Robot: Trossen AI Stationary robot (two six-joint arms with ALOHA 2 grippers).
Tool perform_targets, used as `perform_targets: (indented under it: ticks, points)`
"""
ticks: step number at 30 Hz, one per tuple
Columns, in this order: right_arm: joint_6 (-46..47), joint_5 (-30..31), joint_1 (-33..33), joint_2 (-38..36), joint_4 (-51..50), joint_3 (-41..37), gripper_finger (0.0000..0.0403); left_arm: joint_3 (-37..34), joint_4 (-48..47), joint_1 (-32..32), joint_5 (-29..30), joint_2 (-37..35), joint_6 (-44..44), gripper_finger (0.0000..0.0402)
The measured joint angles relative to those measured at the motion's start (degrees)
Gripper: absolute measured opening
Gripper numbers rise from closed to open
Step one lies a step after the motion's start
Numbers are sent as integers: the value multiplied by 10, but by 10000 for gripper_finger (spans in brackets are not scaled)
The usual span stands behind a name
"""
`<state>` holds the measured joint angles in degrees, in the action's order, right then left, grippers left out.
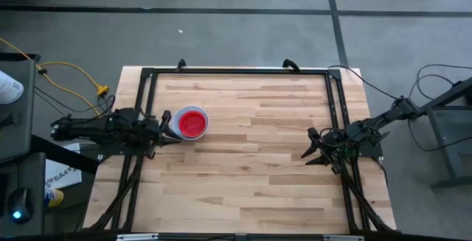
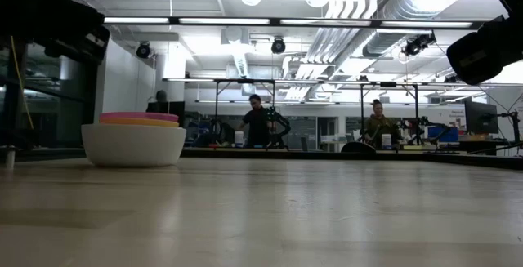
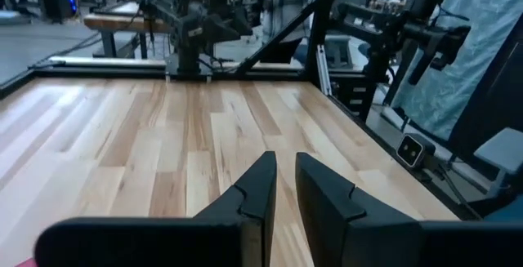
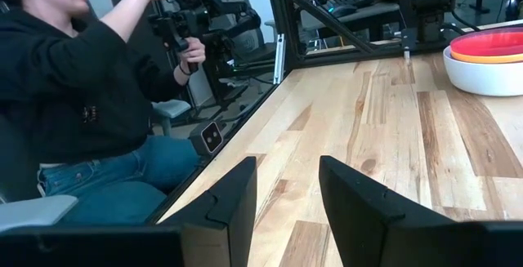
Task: Nest bowls inside each other
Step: Return to Home Position
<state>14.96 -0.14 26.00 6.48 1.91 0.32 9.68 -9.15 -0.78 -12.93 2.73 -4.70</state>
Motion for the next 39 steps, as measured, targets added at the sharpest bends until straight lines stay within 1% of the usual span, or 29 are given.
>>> perform_targets:
  ticks: [3,4,8,10,13,16,20,27,39]
  points:
    - [0,0,0,0,0,0,128,-16,2,0,2,-26,0,51]
    - [0,0,0,0,0,0,128,-22,10,0,5,-25,0,51]
    - [0,0,0,0,0,0,128,-50,78,0,14,-24,0,51]
    - [0,0,0,0,0,0,128,-66,119,0,30,-25,-2,51]
    - [0,0,0,0,0,0,128,-84,133,0,62,-23,-16,51]
    - [0,0,0,0,0,0,128,-85,133,0,78,-25,-23,51]
    - [0,0,0,0,0,0,128,-86,110,0,104,-24,-23,51]
    - [0,0,0,0,0,0,128,-87,96,0,107,-24,0,51]
    - [0,0,0,0,0,0,128,-88,95,0,112,-24,0,51]
